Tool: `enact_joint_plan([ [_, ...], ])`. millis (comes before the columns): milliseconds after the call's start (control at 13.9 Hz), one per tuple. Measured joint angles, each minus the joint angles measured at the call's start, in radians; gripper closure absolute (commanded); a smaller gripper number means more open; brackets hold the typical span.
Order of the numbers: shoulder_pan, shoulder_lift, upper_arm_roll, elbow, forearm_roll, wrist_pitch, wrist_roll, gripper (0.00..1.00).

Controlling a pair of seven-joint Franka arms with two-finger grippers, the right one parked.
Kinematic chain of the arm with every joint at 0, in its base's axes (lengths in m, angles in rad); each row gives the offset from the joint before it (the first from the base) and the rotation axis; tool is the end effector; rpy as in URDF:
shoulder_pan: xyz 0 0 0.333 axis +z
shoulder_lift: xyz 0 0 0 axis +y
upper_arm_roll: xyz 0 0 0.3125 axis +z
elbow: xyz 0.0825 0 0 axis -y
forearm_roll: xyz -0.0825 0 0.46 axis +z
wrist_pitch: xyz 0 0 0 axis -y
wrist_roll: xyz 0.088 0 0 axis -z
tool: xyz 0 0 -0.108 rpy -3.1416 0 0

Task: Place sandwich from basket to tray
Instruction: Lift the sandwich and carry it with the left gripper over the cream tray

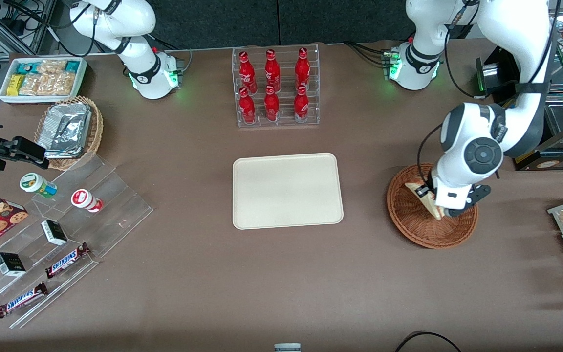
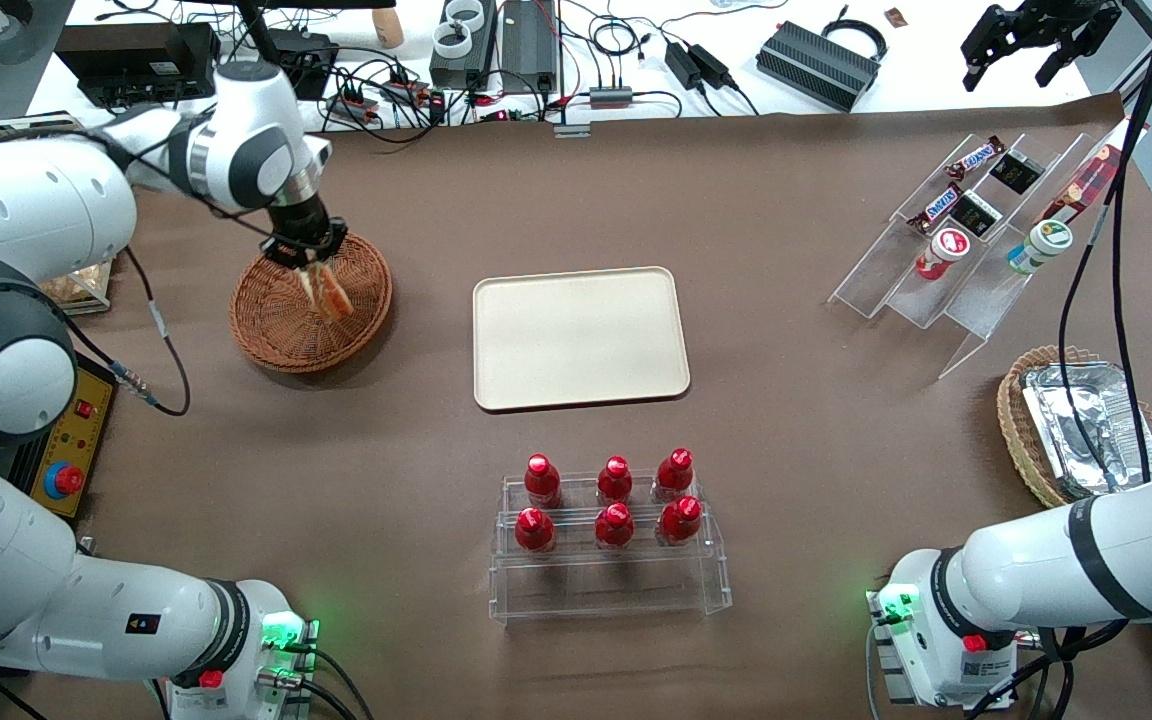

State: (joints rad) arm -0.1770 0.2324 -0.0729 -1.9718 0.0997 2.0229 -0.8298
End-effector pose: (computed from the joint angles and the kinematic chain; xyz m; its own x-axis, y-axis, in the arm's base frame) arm 0.6209 -0.1519 0.2908 0.8577 0.5087 -0.0751 0.4907 -0.8533 -0.1762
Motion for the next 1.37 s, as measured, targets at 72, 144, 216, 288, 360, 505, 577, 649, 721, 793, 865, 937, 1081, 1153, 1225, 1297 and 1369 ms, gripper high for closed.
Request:
enact_joint_plan([
  [72, -0.031, 0.0, -0.003, 0.024, 0.0, -0.011, -0.004, 1.0],
  [144, -0.064, 0.004, -0.005, 0.039, -0.004, -0.012, -0.006, 1.0],
  [216, -0.102, 0.014, -0.006, 0.055, -0.013, -0.012, -0.008, 1.0],
  [288, -0.144, 0.033, -0.007, 0.078, -0.026, -0.012, -0.009, 1.0],
  [360, -0.182, 0.055, -0.009, 0.107, -0.03, -0.012, -0.009, 1.0],
  [505, -0.238, 0.102, -0.013, 0.166, -0.037, -0.011, 0.019, 1.0],
  [577, -0.258, 0.128, -0.018, 0.199, -0.052, -0.011, 0.043, 1.0],
  [649, -0.274, 0.161, -0.028, 0.24, -0.063, -0.011, 0.067, 1.0],
  [721, -0.285, 0.196, -0.044, 0.284, -0.067, -0.011, 0.085, 1.0],
  [793, -0.293, 0.231, -0.066, 0.325, -0.067, -0.011, 0.092, 1.0],
  [865, -0.301, 0.263, -0.087, 0.356, -0.067, -0.011, 0.092, 1.0],
  [937, -0.313, 0.29, -0.102, 0.38, -0.068, -0.011, 0.092, 1.0],
  [1081, -0.349, 0.341, -0.111, 0.424, -0.068, -0.01, 0.092, 1.0],
  [1153, -0.362, 0.367, -0.111, 0.449, -0.068, -0.01, 0.092, 1.0],
  [1225, -0.37, 0.392, -0.113, 0.475, -0.068, -0.01, 0.093, 1.0],
  [1297, -0.378, 0.414, -0.115, 0.496, -0.068, -0.01, 0.094, 1.0],
  [1369, -0.388, 0.434, -0.116, 0.514, -0.068, -0.01, 0.094, 1.0],
])
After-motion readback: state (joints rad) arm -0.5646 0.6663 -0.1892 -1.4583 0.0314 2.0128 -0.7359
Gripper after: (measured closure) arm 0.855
